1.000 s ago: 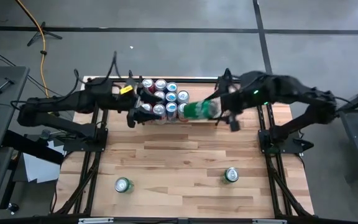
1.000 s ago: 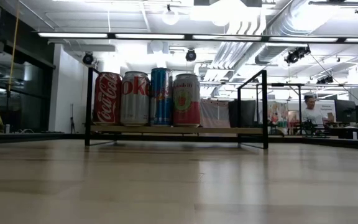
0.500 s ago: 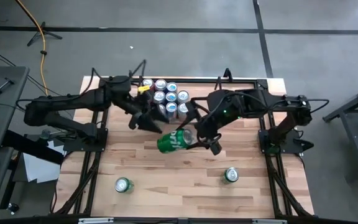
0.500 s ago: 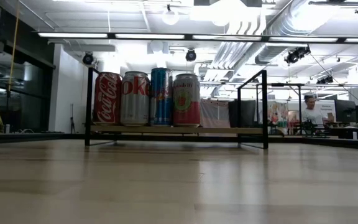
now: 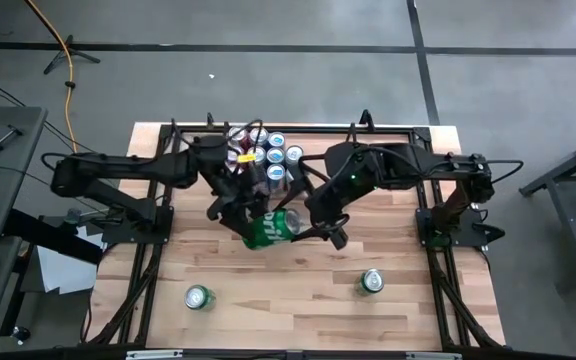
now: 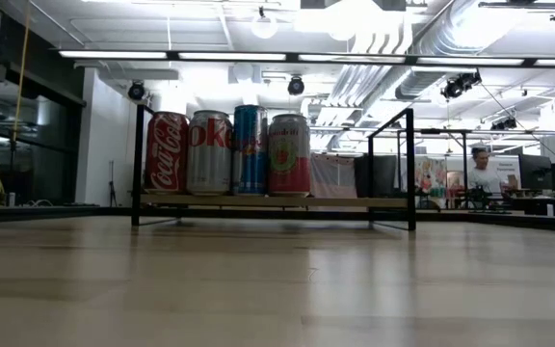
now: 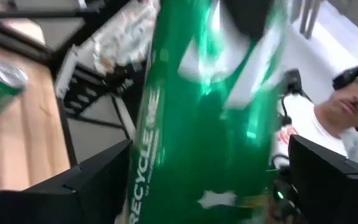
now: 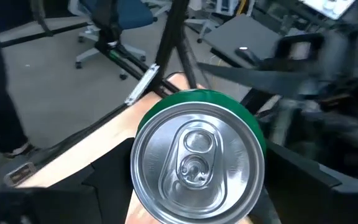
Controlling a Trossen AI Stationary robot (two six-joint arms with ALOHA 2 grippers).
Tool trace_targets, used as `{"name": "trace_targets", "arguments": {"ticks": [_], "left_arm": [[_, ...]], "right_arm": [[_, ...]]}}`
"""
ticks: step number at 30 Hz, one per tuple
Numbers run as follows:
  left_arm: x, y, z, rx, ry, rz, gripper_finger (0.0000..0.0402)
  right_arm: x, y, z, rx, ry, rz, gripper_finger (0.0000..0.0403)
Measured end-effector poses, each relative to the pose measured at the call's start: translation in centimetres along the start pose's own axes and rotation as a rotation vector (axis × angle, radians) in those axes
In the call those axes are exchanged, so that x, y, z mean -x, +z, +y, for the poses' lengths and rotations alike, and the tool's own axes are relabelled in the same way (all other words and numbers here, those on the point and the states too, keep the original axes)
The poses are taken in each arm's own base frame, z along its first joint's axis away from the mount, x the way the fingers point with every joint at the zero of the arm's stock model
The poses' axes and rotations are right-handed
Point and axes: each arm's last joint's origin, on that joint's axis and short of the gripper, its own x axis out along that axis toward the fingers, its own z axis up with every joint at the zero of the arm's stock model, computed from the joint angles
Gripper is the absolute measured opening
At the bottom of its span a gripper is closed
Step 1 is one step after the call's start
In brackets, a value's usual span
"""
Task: Place canned beverage on shelf
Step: Put the top green soda can on the shelf
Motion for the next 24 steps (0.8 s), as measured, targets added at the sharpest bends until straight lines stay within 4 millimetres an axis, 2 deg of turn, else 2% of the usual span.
{"name": "trace_targets", "arguments": {"ticks": [8, 11, 15, 19, 21, 24], "left_arm": [[-1.3, -0.7, 0.5, 0.006, -0.039, 0.075, 0.0336], [-1.4, -0.6, 0.7, 0.008, -0.038, 0.076, 0.0310], [-1.1, -0.4, 0.9, -0.001, -0.036, 0.070, 0.0242], [-0.6, -0.1, 1.1, -0.002, -0.036, 0.067, 0.0244], [-0.4, -0.1, 1.2, -0.001, -0.038, 0.073, 0.0244], [0.0, 0.0, 1.5, 0.010, -0.020, 0.071, 0.0243]], "right_arm": [[0.0, 0.0, -0.2, 0.001, -0.020, -0.002, 0.0282], [0.0, 0.0, -0.2, 0.002, -0.019, -0.003, 0.0282], [0.1, 0.1, -0.2, 0.016, -0.021, -0.008, 0.0282], [0.1, 0.1, -0.2, 0.017, -0.023, -0.008, 0.0282], [0.1, 0.1, -0.3, 0.006, -0.036, -0.002, 0.0294], [0.3, 0.0, -0.3, -0.086, -0.080, 0.025, 0.0336]]}}
